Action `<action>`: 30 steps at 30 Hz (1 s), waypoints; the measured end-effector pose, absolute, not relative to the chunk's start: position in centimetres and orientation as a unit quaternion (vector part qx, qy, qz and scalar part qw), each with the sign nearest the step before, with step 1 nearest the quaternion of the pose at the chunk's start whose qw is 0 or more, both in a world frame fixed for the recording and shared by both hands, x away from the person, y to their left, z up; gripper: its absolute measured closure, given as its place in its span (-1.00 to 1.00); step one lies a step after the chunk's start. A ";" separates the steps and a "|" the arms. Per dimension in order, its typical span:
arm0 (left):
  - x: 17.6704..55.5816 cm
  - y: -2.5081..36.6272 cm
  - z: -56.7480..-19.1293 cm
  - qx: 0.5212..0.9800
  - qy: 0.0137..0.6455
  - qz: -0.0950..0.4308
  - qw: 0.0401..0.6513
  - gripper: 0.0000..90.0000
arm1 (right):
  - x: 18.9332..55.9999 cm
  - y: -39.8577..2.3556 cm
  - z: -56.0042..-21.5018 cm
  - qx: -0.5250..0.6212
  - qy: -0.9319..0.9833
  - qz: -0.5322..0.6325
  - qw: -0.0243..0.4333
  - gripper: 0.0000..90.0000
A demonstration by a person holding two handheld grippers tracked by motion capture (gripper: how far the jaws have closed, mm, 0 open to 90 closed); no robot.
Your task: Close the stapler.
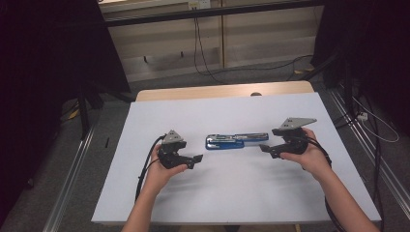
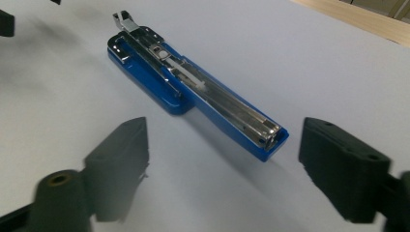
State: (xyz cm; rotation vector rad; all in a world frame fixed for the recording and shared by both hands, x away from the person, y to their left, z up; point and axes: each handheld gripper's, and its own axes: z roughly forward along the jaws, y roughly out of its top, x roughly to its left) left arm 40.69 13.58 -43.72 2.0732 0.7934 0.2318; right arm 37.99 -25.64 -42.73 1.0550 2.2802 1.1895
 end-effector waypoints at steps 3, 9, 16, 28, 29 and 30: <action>40.8 13.0 -43.8 0.835 0.317 0.093 0.440 -0.70 | 37.6 -25.8 -43.0 0.379 0.807 0.411 0.191 -0.44; 41.2 12.2 -44.1 0.839 0.315 0.092 0.434 -0.63 | 37.6 -26.1 -43.2 0.395 0.794 0.418 0.194 -0.24; 41.2 11.8 -44.1 0.839 0.312 0.090 0.438 -0.38 | 37.6 -27.0 -43.6 0.402 0.796 0.406 0.200 0.22; 42.3 11.1 -44.0 0.827 0.332 0.098 0.442 0.66 | 38.1 -27.7 -44.3 0.408 0.805 0.380 0.204 0.94; 42.4 11.1 -44.0 0.827 0.334 0.098 0.441 0.77 | 38.1 -27.8 -44.3 0.409 0.806 0.377 0.204 0.97; 42.5 11.1 -44.0 0.826 0.334 0.099 0.442 0.85 | 38.2 -27.8 -44.3 0.410 0.806 0.374 0.205 0.99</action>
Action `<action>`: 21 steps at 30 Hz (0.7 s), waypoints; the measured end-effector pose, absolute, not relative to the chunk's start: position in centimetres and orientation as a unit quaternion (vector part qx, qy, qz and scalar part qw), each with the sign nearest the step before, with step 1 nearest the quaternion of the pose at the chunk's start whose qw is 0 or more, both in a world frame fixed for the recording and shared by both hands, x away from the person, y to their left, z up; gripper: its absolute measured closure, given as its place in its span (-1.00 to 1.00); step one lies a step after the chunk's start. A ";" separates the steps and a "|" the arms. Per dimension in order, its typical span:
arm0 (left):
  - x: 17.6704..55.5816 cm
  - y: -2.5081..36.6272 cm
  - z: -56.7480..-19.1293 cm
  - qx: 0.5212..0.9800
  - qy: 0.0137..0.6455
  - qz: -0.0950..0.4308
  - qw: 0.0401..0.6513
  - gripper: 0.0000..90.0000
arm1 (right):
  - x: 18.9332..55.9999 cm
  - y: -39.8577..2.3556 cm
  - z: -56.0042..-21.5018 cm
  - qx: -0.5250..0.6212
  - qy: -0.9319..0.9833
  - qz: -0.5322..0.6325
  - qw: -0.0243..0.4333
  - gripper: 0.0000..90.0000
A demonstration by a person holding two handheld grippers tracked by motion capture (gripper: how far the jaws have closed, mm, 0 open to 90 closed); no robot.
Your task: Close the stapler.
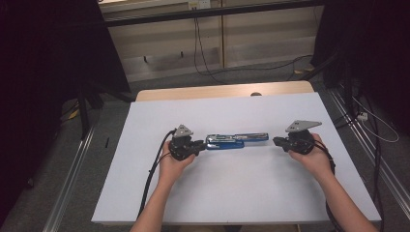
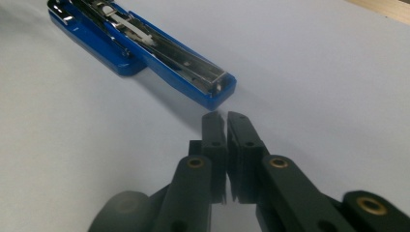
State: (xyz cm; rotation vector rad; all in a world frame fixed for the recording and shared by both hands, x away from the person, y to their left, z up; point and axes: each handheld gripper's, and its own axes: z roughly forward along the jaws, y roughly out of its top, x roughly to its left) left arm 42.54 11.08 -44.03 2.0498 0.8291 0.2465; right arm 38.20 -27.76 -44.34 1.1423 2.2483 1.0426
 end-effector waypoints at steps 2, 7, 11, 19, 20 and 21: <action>42.7 10.9 -44.1 0.824 0.338 0.093 0.445 0.97 | 38.4 -27.8 -44.4 0.408 0.807 0.375 0.203 1.00; 42.9 10.2 -44.5 0.826 0.336 0.091 0.443 1.00 | 39.0 -27.8 -44.5 0.408 0.809 0.370 0.204 1.00; 43.1 9.8 -44.8 0.828 0.328 0.099 0.445 1.00 | 39.3 -27.8 -44.4 0.404 0.809 0.374 0.205 1.00; 43.2 8.8 -45.1 0.834 0.323 0.099 0.437 1.00 | 39.5 -27.6 -44.6 0.397 0.817 0.368 0.201 1.00; 43.2 8.7 -45.1 0.832 0.324 0.096 0.440 1.00 | 39.5 -27.5 -44.6 0.397 0.817 0.367 0.201 1.00; 43.2 8.6 -45.0 0.832 0.325 0.097 0.440 1.00 | 39.5 -27.5 -44.6 0.395 0.818 0.367 0.201 1.00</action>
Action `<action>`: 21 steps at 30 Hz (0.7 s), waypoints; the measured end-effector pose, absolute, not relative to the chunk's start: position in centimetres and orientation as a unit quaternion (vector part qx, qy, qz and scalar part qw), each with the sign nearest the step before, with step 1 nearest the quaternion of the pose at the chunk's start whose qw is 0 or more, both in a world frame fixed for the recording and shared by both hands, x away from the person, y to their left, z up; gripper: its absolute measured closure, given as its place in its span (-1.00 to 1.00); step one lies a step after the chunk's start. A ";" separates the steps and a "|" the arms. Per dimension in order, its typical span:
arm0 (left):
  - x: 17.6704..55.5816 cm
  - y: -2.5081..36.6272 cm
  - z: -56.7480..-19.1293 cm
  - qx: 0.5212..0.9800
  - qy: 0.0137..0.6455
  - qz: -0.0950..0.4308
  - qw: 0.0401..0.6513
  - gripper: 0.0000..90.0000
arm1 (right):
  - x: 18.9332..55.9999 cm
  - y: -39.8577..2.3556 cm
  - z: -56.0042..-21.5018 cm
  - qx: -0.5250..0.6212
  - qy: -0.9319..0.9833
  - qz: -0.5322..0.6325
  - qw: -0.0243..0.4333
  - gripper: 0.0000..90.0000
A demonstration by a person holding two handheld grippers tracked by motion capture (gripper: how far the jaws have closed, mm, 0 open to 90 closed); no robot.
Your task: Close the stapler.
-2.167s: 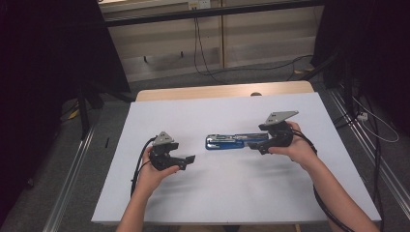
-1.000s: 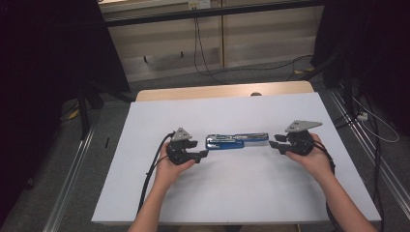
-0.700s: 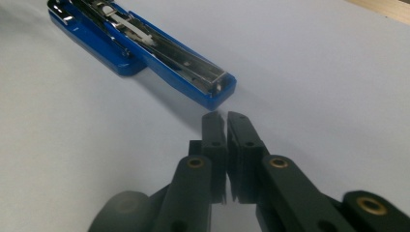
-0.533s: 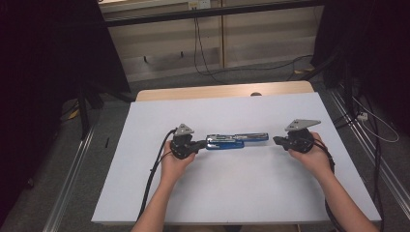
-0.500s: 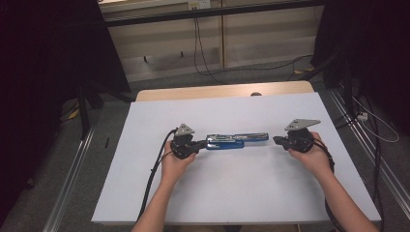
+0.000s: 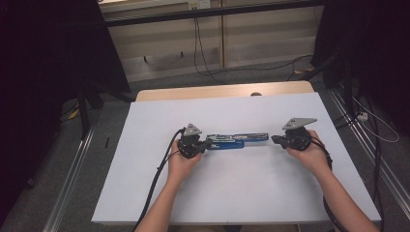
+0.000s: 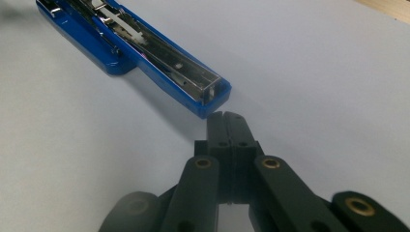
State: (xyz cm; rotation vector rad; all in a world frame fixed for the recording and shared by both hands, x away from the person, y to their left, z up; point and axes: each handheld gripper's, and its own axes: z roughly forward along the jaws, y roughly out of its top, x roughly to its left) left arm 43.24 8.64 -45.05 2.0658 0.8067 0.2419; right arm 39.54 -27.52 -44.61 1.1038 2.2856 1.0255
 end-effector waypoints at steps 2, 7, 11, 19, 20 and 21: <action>43.3 8.5 -45.1 0.831 0.323 0.100 0.441 1.00 | 39.6 -27.5 -44.7 0.394 0.819 0.367 0.199 1.00; 43.4 8.4 -45.4 0.837 0.317 0.108 0.432 1.00 | 39.6 -27.2 -44.8 0.392 0.821 0.365 0.195 1.00; 43.6 8.4 -45.6 0.837 0.315 0.107 0.434 1.00 | 39.7 -27.3 -45.0 0.390 0.825 0.361 0.191 1.00; 43.7 8.6 -45.7 0.834 0.320 0.101 0.438 1.00 | 39.8 -27.1 -45.2 0.387 0.827 0.363 0.184 1.00; 43.7 8.5 -45.7 0.833 0.321 0.100 0.439 1.00 | 39.8 -27.0 -45.3 0.386 0.830 0.359 0.185 1.00; 43.7 8.5 -45.7 0.833 0.321 0.100 0.439 1.00 | 39.8 -27.0 -45.3 0.386 0.830 0.357 0.186 1.00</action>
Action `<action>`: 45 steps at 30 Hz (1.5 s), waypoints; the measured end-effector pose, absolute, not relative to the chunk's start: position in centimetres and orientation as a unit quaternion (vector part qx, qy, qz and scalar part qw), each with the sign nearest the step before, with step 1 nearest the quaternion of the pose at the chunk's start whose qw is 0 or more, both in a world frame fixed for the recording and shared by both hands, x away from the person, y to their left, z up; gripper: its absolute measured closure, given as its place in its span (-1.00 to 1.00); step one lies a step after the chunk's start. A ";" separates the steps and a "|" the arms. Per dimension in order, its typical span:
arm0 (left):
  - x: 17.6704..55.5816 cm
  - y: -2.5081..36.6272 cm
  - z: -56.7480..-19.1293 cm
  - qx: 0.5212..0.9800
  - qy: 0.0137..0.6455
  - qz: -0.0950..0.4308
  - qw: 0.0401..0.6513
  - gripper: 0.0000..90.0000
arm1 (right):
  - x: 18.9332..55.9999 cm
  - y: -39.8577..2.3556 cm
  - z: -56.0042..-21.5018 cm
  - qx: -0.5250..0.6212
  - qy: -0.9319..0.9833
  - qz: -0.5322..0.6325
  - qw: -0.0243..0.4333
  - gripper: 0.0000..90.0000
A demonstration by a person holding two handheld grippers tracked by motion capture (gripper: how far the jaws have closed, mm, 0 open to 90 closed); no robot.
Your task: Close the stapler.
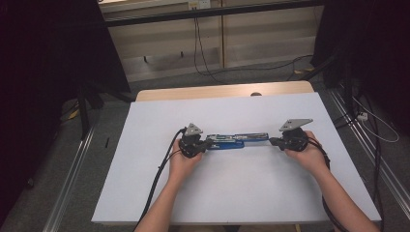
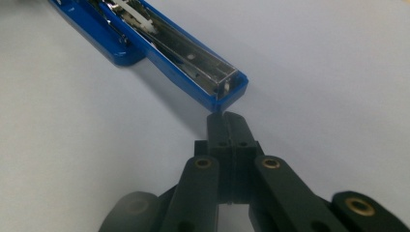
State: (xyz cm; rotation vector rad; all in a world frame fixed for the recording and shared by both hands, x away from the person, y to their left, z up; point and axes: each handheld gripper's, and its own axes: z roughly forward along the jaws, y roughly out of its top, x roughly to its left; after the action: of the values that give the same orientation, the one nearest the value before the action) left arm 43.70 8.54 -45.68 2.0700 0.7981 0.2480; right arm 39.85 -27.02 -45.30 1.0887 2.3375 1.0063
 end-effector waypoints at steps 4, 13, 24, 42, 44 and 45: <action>43.7 8.4 -45.8 0.832 0.320 0.101 0.442 1.00 | 39.9 -27.0 -45.5 0.384 0.833 0.358 0.176 1.00; 43.7 8.4 -45.8 0.831 0.321 0.100 0.443 1.00 | 40.1 -26.5 -45.5 0.382 0.829 0.370 0.174 1.00; 43.6 8.4 -45.8 0.832 0.319 0.101 0.443 1.00 | 40.3 -25.9 -45.1 0.376 0.822 0.390 0.175 1.00; 43.4 8.8 -45.4 0.824 0.322 0.068 0.461 0.93 | 39.8 -25.8 -45.4 0.373 0.819 0.407 0.157 1.00; 43.3 8.9 -45.1 0.823 0.319 0.065 0.465 0.81 | 39.7 -26.0 -45.5 0.374 0.818 0.408 0.157 1.00; 43.1 8.9 -44.9 0.820 0.321 0.063 0.469 0.75 | 39.6 -26.0 -45.5 0.376 0.818 0.408 0.155 1.00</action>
State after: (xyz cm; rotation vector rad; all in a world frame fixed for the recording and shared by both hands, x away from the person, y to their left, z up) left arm 43.10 8.93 -44.88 2.0100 0.7872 0.1551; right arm 39.59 -26.04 -45.52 1.0766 2.3430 1.1679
